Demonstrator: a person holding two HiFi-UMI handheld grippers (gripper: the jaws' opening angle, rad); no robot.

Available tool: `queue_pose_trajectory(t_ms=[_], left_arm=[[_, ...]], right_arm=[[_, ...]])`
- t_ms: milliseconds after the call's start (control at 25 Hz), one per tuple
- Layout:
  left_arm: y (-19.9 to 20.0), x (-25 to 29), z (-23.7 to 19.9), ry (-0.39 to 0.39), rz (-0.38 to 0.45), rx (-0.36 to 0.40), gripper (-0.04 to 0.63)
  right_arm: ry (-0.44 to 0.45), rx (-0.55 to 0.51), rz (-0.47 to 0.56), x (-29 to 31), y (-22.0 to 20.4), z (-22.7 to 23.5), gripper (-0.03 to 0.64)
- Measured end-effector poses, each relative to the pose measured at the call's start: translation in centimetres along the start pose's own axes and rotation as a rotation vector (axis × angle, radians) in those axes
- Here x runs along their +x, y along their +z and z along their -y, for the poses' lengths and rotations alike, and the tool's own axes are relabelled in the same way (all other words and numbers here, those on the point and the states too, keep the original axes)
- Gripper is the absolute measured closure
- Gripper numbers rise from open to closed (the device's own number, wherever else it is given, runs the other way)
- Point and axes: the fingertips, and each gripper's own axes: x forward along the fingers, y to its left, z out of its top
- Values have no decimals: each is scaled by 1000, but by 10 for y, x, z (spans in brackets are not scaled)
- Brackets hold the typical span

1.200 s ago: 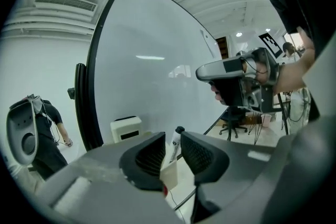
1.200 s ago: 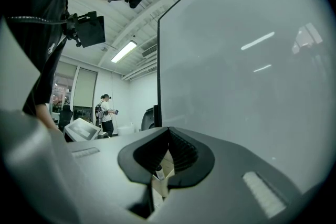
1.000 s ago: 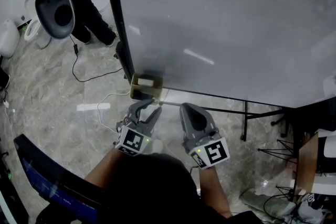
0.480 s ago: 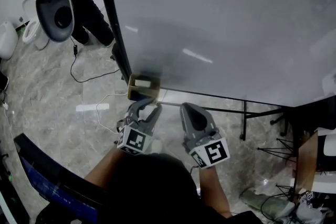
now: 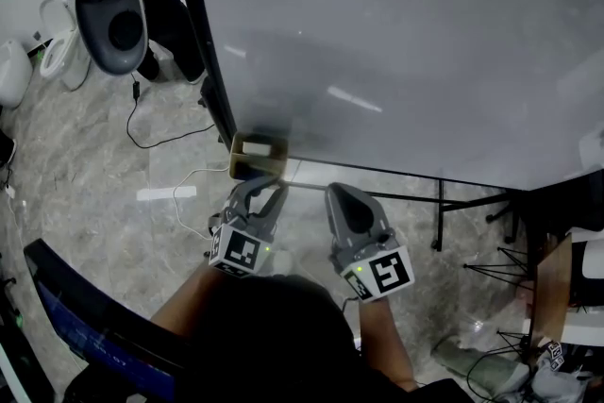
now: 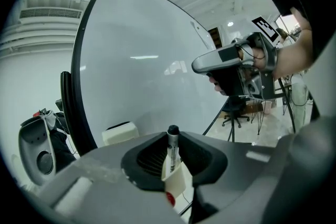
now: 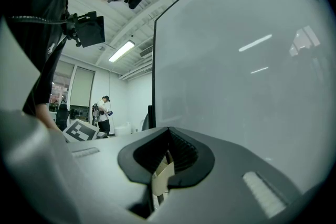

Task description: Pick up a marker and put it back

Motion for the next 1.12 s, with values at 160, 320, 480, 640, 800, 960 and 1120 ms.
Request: queue_pose_trajectory(t_ms=[160, 320, 480, 640, 800, 960, 1120], left_arm=[[5, -7, -5, 16, 20, -32, 524], [15, -6, -10, 29, 48, -43, 523], [32, -11, -16, 40, 74, -52, 523], [38, -18, -21, 54, 109, -91, 523], [43, -20, -23, 62, 131, -95, 523], [49, -33, -30, 71, 161, -106, 523], [60, -60, -45, 84, 191, -105, 523]], right_arm=[[4, 0, 7, 1, 1, -5, 607], [6, 3, 12, 3, 2, -1, 607], [7, 3, 18, 4, 2, -4, 607], [7, 2, 22, 5, 0, -7, 607], [5, 3, 25, 6, -2, -6, 607], [2, -1, 33, 8, 1, -15, 607], [-2, -6, 39, 11, 10, -33, 607]])
